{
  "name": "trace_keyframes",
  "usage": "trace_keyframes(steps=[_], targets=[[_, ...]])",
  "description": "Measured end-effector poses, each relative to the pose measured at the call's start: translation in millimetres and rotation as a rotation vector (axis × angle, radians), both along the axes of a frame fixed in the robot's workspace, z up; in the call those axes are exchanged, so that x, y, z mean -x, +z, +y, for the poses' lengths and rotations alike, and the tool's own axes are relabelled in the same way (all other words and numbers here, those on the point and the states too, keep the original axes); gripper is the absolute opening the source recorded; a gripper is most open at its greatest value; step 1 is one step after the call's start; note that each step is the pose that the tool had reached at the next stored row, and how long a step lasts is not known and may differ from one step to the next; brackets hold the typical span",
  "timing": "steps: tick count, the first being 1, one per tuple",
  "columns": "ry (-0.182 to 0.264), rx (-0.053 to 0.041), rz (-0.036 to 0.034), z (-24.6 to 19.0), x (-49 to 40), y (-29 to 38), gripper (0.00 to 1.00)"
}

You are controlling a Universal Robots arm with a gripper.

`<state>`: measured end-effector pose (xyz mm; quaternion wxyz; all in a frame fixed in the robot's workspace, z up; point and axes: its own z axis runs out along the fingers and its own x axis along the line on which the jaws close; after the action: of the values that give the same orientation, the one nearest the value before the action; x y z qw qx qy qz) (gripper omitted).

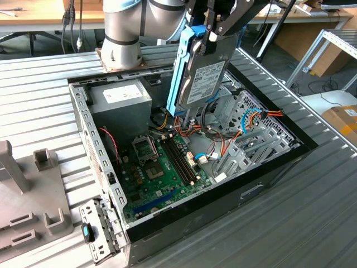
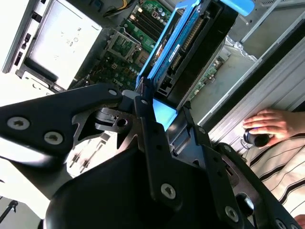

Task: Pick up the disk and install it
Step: 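Insert the disk into the insertion slot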

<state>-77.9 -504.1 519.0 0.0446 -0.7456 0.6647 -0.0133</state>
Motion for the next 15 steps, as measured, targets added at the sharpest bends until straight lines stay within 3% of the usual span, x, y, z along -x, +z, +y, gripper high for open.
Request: trace_keyframes(steps=[6,15], targets=[[-0.002,0.0,0.0,-8.5,-0.3,0.0,0.37],[-0.002,0.0001,0.0,-10.1,-0.6,0.0,0.37]])
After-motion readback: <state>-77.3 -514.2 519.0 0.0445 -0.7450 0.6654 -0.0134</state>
